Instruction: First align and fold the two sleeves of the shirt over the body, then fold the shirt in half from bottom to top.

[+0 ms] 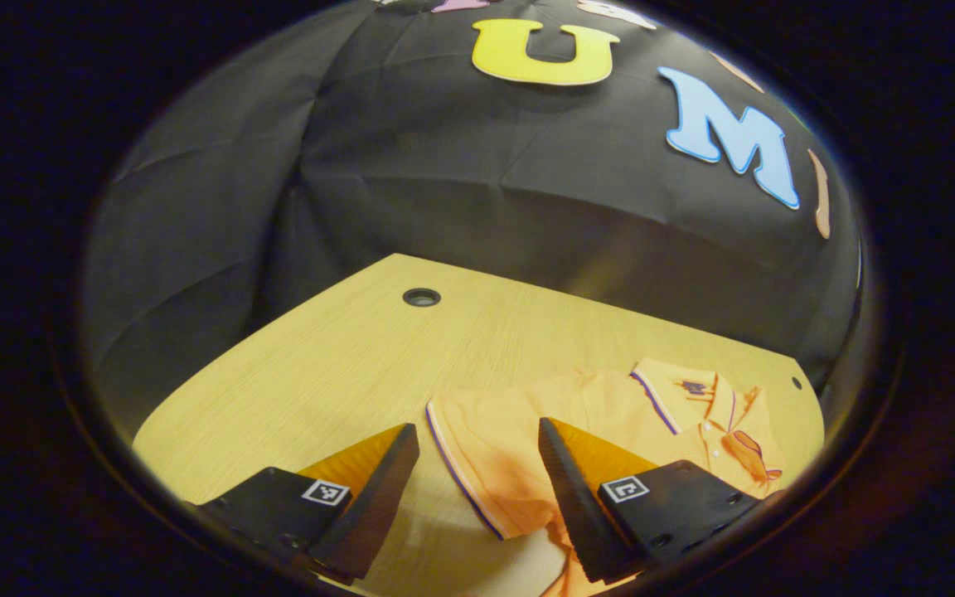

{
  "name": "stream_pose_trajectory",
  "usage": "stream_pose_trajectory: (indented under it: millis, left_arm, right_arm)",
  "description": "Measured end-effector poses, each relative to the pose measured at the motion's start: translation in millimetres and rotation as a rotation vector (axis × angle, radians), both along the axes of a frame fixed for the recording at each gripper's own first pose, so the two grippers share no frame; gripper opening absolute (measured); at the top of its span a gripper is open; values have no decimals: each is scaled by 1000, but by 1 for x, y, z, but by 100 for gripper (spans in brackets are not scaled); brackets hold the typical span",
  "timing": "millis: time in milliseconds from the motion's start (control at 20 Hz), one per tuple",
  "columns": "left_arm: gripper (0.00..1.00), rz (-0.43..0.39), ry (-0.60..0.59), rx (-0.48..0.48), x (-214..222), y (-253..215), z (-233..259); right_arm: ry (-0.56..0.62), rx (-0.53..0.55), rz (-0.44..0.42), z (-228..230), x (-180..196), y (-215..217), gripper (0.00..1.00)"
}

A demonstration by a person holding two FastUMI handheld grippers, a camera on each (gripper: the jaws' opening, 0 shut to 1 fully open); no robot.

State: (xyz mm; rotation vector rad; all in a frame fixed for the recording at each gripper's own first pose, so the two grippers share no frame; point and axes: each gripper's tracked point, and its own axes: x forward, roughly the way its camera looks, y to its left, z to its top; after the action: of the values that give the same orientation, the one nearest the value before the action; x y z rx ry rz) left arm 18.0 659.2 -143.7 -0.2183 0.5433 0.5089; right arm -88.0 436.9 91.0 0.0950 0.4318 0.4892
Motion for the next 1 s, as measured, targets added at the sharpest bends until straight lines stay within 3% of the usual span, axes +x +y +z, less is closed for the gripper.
stream_pose_trajectory:
  millis: [250,650,700,850,900,950,1000]
  left_arm:
    - [93,25,80,-49,6,5,-34]
    - [93,-43,172,53,20,-2,-45]
    - [77,-36,194,74,18,2,-45]
    - [44,-34,175,66,20,3,-44]
    - [21,-40,178,68,20,3,-43]
    - [20,-50,181,72,20,2,-43]
    - [11,-62,192,72,20,1,-43]
  right_arm:
    - [11,-3,-3,-4,-9,-9,97]
    - [37,25,-24,-14,-14,-23,97]
    - [39,28,-25,-16,-15,-23,97]
    - [47,35,-29,-18,-16,-25,97]
    - [50,36,-32,-19,-17,-26,97]
    - [51,38,-36,-19,-17,-27,97]
    - [53,38,-38,-20,-18,-27,94]
